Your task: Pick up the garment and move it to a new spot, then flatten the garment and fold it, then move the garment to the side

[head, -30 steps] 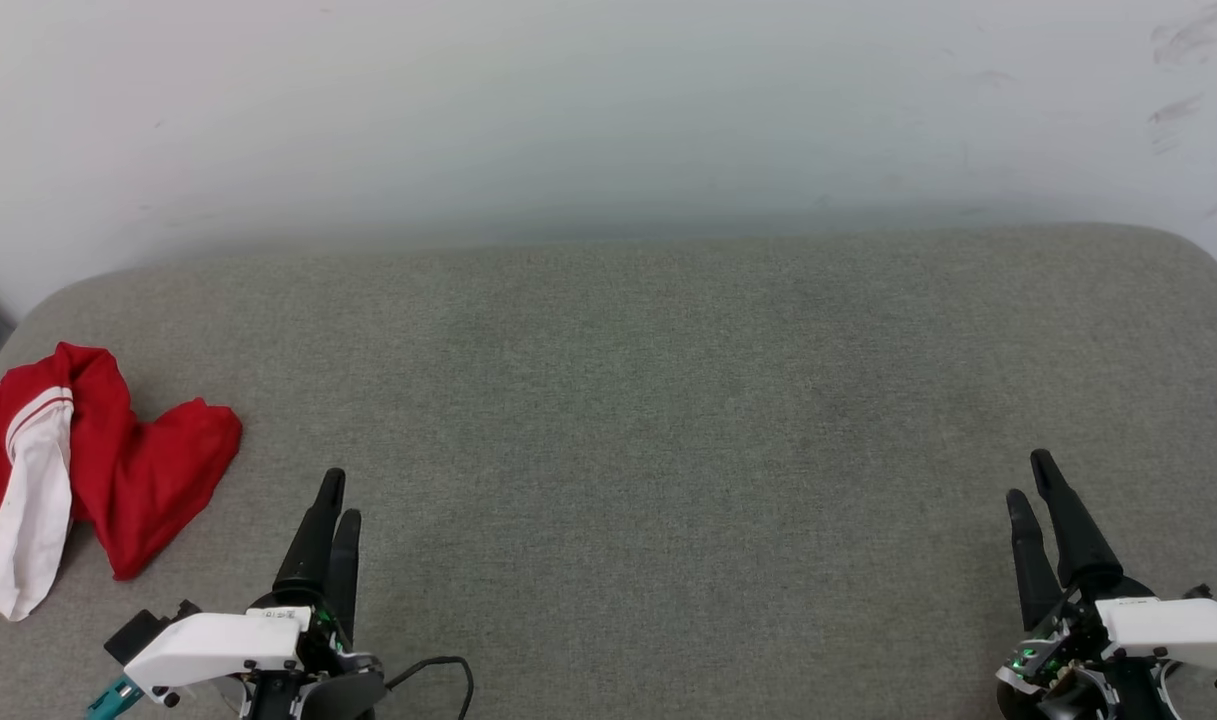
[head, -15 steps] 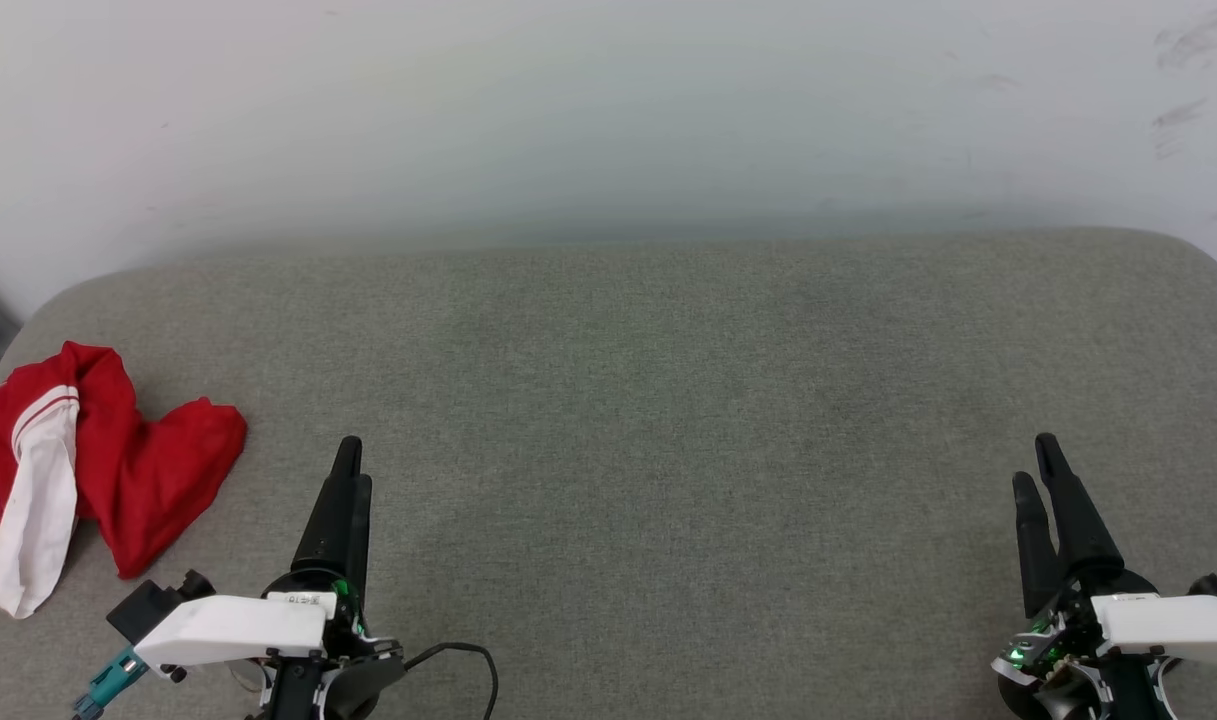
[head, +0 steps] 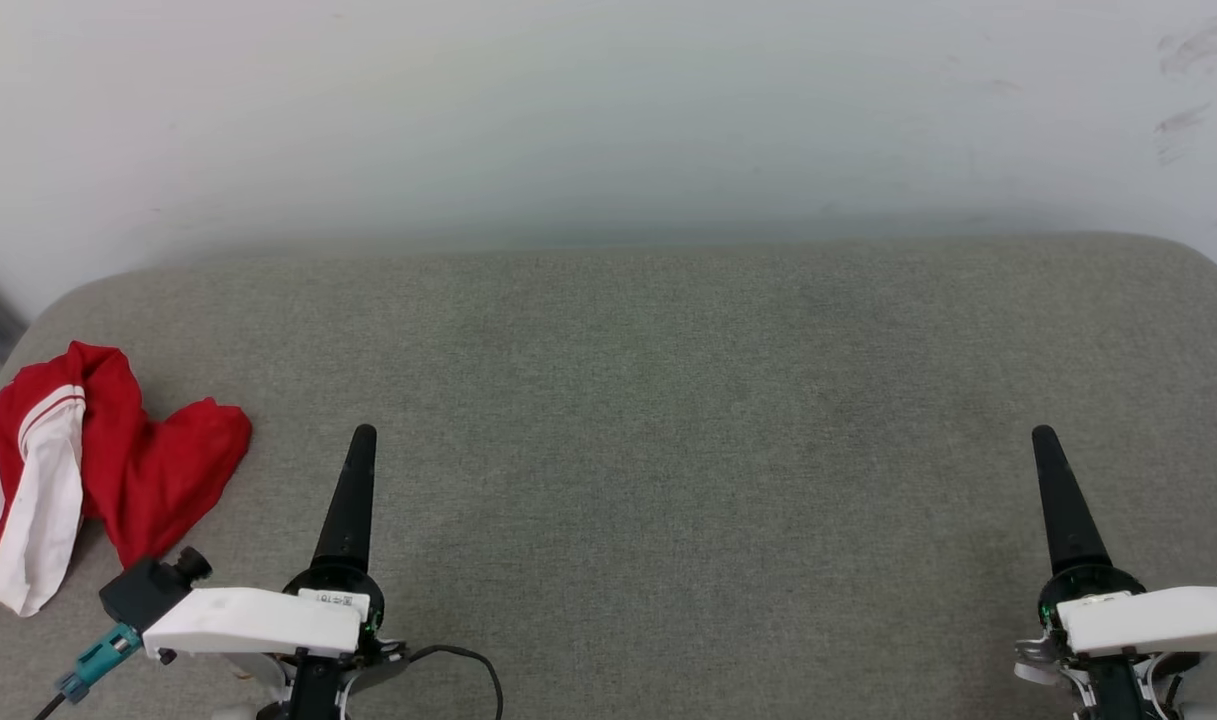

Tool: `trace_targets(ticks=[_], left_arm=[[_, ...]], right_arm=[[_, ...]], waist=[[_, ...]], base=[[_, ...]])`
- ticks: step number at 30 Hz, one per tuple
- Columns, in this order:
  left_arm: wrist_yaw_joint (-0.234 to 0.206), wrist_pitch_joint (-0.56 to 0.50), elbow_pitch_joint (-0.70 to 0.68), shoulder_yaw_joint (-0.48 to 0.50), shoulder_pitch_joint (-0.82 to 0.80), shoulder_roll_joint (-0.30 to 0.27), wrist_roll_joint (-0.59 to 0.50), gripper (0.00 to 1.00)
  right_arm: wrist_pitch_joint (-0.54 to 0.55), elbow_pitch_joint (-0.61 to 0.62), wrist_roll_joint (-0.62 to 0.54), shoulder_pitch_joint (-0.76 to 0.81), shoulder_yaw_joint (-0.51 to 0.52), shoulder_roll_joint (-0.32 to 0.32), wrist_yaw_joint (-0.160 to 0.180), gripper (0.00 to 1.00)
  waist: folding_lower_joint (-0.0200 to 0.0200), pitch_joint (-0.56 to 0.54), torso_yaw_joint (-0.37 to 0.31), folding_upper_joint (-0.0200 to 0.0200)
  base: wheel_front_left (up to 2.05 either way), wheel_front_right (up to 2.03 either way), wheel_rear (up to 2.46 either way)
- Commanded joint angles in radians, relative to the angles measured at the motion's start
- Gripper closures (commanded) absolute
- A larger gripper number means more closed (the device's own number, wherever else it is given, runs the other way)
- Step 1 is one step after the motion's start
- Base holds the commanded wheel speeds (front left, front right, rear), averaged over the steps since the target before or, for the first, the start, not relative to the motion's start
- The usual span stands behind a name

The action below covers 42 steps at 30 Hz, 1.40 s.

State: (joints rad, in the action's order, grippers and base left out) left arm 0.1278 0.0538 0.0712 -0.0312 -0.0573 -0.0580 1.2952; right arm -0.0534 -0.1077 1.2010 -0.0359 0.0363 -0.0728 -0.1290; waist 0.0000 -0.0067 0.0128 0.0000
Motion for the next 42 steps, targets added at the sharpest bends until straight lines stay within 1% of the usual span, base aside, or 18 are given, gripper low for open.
trace_targets(ticks=[1,6,10,18,22,28,29,37,42], left_arm=[[0.003,0.011,-0.024,-0.003,-0.007,-0.008,-0.052,0.0],[0.003,0.028,-0.036,-0.008,-0.007,-0.01,-0.165,0.0],[0.003,0.041,-0.039,-0.024,-0.006,-0.023,-0.273,0.0],[0.003,0.066,-0.027,-0.054,-0.008,-0.051,-0.509,0.0],[0.003,0.077,-0.024,-0.056,-0.009,-0.059,-0.622,0.0],[-0.007,0.094,-0.012,-0.058,-0.004,-0.065,-0.746,0.0],[-0.007,0.094,-0.012,-0.058,-0.004,-0.065,-0.746,0.0],[-0.039,0.113,0.014,-0.066,-0.011,-0.084,-0.876,0.0],[-0.057,0.126,0.031,-0.063,-0.011,-0.091,-0.928,0.0]], right_arm=[[-0.011,0.028,-0.086,-0.006,0.0,-0.007,-0.002,0.0],[-0.028,0.045,-0.263,0.004,0.004,0.006,-0.002,0.0],[-0.036,0.06,-0.384,0.008,-0.001,0.01,-0.002,0.0],[-0.019,0.093,-0.574,0.018,-0.009,0.012,-0.002,0.0],[-0.006,0.11,-0.655,0.024,-0.015,0.009,-0.002,0.0],[0.01,0.135,-0.758,0.036,-0.02,0.007,-0.002,0.0],[0.01,0.135,-0.758,0.036,-0.02,0.007,-0.002,0.0],[0.038,0.159,-0.877,0.053,-0.01,0.01,-0.002,0.0],[0.053,0.17,-0.933,0.062,-0.001,0.015,-0.002,0.0]], waist=[[0.0,-0.001,0.001,0.0],[0.0,-0.003,0.003,0.0],[0.0,-0.004,0.004,0.0],[0.0,-0.006,0.006,0.0],[0.0,-0.007,0.007,0.0],[0.0,-0.009,0.008,0.0],[0.0,-0.009,0.008,0.0],[0.0,-0.012,0.008,0.0],[0.0,-0.013,0.009,0.0]], base=[[0.0,0.0,0.0],[0.0,0.0,0.0],[0.0,0.0,0.0],[0.0,0.0,0.0],[0.0,0.0,0.0],[0.0,0.0,0.0],[0.0,0.0,0.0],[0.0,0.0,0.0],[0.0,0.0,0.0]])
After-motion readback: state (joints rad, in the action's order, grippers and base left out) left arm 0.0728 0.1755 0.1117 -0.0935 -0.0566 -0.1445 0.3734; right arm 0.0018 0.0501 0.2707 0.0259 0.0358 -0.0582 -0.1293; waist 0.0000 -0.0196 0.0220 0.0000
